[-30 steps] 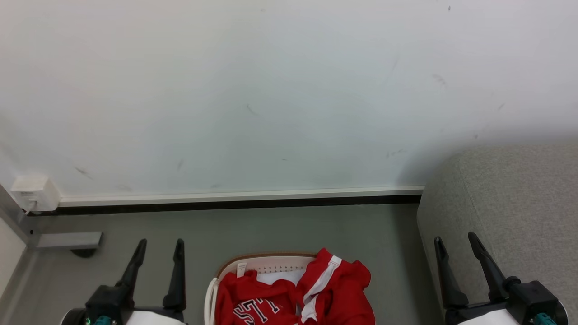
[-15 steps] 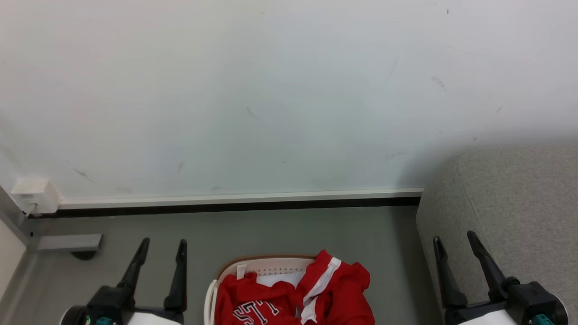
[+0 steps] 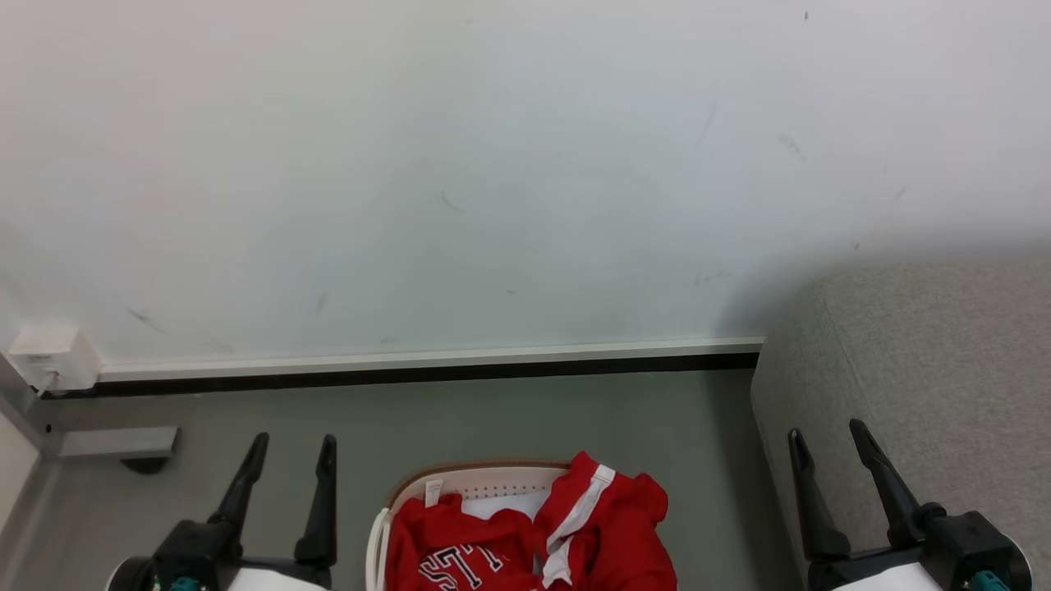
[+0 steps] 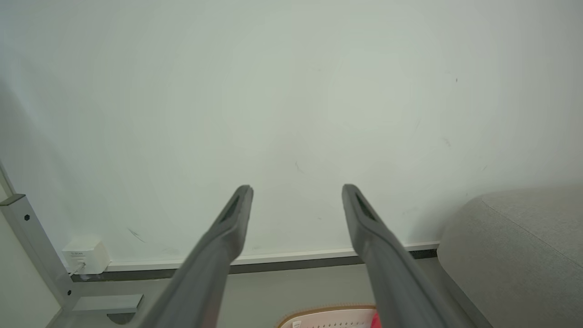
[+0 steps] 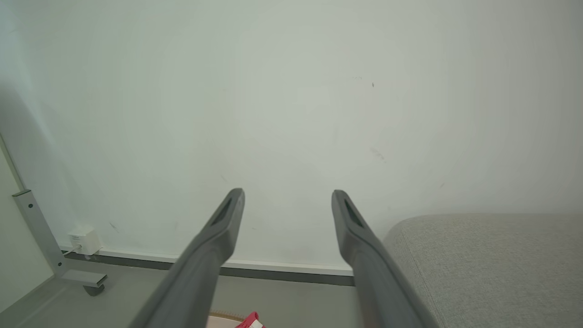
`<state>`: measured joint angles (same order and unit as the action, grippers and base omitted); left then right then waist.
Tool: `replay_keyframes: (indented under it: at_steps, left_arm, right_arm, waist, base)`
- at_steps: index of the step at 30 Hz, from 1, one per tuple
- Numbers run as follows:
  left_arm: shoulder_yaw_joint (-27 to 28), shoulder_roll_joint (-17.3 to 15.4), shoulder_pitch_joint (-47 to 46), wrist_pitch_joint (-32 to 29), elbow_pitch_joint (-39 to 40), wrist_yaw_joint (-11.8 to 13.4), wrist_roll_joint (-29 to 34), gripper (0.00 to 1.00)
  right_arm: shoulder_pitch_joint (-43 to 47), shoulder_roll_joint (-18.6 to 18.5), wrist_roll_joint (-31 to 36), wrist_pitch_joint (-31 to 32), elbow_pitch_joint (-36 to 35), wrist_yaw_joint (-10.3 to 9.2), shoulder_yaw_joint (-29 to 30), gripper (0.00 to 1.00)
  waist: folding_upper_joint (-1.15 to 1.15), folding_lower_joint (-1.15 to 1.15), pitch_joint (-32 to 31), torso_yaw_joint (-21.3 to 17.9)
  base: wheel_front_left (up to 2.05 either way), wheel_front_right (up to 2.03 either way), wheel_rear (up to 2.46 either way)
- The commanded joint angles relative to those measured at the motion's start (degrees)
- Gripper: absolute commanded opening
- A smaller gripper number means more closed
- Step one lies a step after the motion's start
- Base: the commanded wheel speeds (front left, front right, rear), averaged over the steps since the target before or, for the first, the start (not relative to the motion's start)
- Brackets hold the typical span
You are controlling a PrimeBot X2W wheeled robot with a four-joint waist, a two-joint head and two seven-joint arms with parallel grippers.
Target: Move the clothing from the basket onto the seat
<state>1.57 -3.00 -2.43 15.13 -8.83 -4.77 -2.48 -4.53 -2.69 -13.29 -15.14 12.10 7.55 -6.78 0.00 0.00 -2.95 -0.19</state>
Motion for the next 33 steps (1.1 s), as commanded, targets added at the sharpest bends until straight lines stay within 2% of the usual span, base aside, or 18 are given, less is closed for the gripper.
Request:
replay_keyframes:
  at_steps: [1,15,27,33]
  left_arm:
    - [0.32,-0.13,0.02,0.04,-0.05,-0.21,0.03,1.0]
    - [1.14,-0.03,-1.41,0.04,0.1,-1.64,-1.6,1.0]
    - [0.97,-1.16,-7.31,0.04,-0.94,-2.67,-3.93,1.0]
    - [-0.59,-3.19,-10.46,0.04,-2.76,-2.64,-5.76,1.0]
  right_arm:
    - [-0.51,-0.37,-0.25,-0.02,-0.29,-0.13,0.07,1.0]
    - [-1.93,-0.33,-3.99,-0.02,-2.86,-0.13,2.46,1.0]
    - [-4.53,-0.32,-5.94,0.0,-8.99,-0.12,4.37,1.0]
    - [-6.71,-0.33,-6.07,0.0,-11.27,-0.13,4.09,1.0]
  waist:
    - [0.0,0.0,0.09,-0.16]
    - [0.0,0.0,3.34,-2.37]
    - [0.0,0.0,12.03,-4.75]
    - [0.0,0.0,16.13,-6.61]
  base:
    - [0.0,0.0,0.0]
    - [0.0,0.0,0.0]
    - [0.0,0.0,0.0]
    - [0.0,0.0,0.0]
